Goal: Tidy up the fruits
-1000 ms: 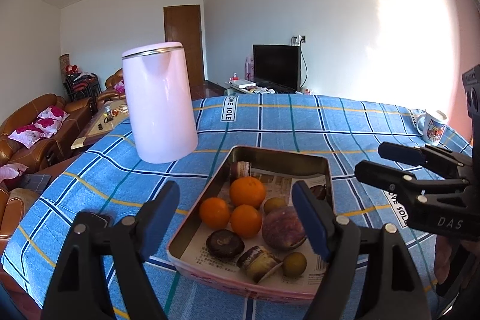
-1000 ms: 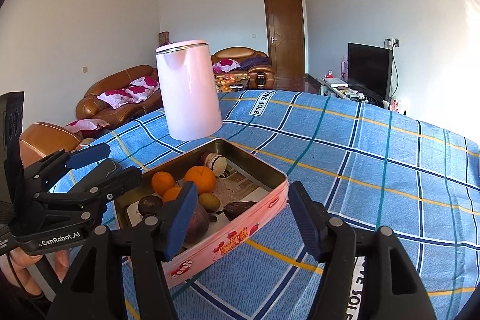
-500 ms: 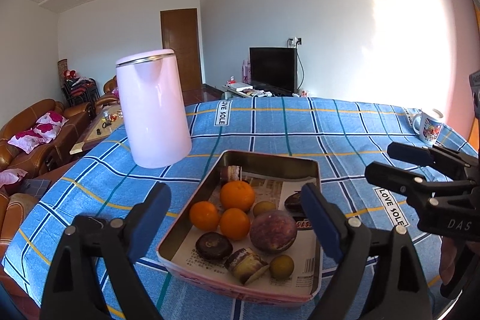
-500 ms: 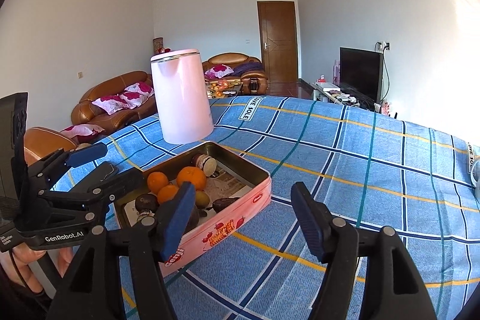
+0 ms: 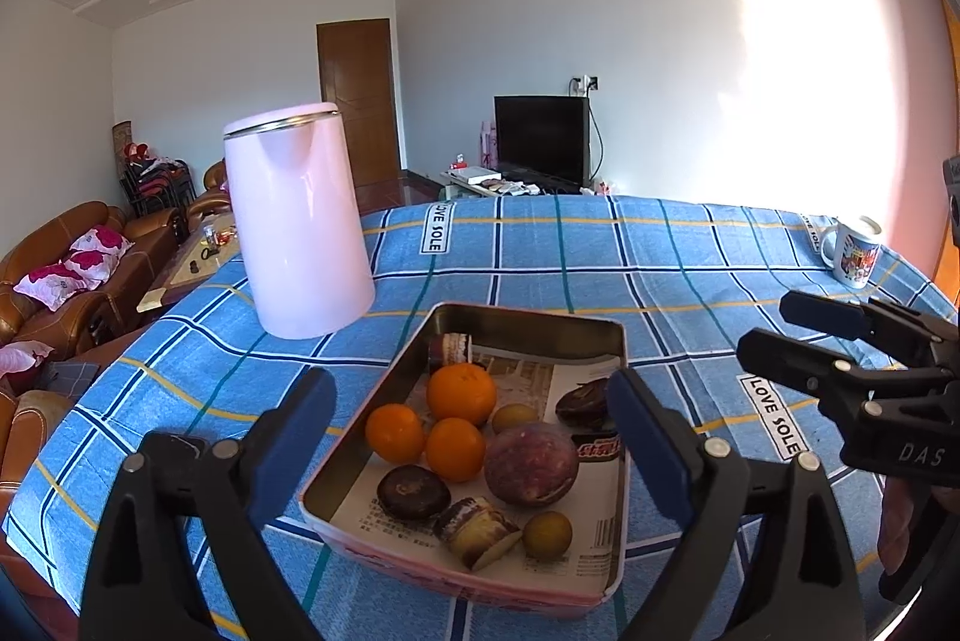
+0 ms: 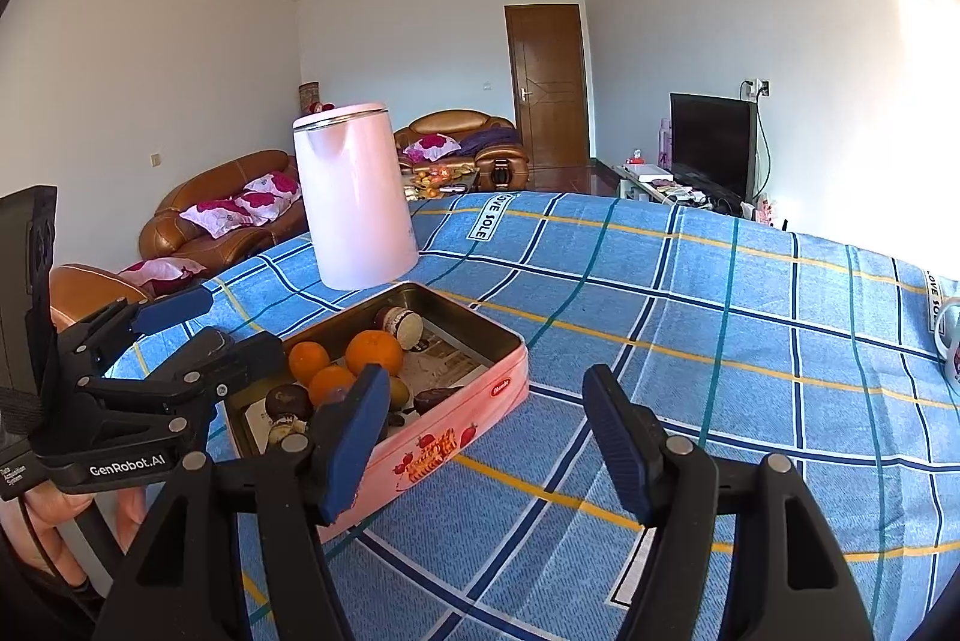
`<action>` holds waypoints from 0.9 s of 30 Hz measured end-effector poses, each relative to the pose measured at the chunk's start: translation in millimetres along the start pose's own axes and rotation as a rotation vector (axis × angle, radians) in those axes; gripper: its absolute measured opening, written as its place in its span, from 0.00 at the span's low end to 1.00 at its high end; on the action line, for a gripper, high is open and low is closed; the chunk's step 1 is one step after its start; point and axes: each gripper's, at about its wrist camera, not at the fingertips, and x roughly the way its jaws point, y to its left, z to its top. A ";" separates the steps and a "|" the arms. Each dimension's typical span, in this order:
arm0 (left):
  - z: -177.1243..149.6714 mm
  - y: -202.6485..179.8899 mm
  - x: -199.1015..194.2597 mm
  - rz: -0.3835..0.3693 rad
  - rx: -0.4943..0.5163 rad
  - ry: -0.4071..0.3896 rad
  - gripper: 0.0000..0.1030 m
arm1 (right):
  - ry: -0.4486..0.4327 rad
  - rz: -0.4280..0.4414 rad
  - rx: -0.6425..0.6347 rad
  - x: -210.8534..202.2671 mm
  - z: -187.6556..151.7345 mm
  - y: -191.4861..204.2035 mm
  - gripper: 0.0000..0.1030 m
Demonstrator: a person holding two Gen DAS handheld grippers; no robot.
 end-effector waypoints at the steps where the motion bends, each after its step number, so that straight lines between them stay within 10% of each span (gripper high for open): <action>1: -0.1 -1.3 -0.4 0.000 0.002 -0.001 0.93 | -0.001 -0.002 0.002 -0.7 -0.8 -1.1 0.66; 27: 4.0 -25.0 -5.2 -0.001 0.016 -0.022 1.00 | -0.033 -0.039 0.056 -23.9 -10.5 -27.1 0.67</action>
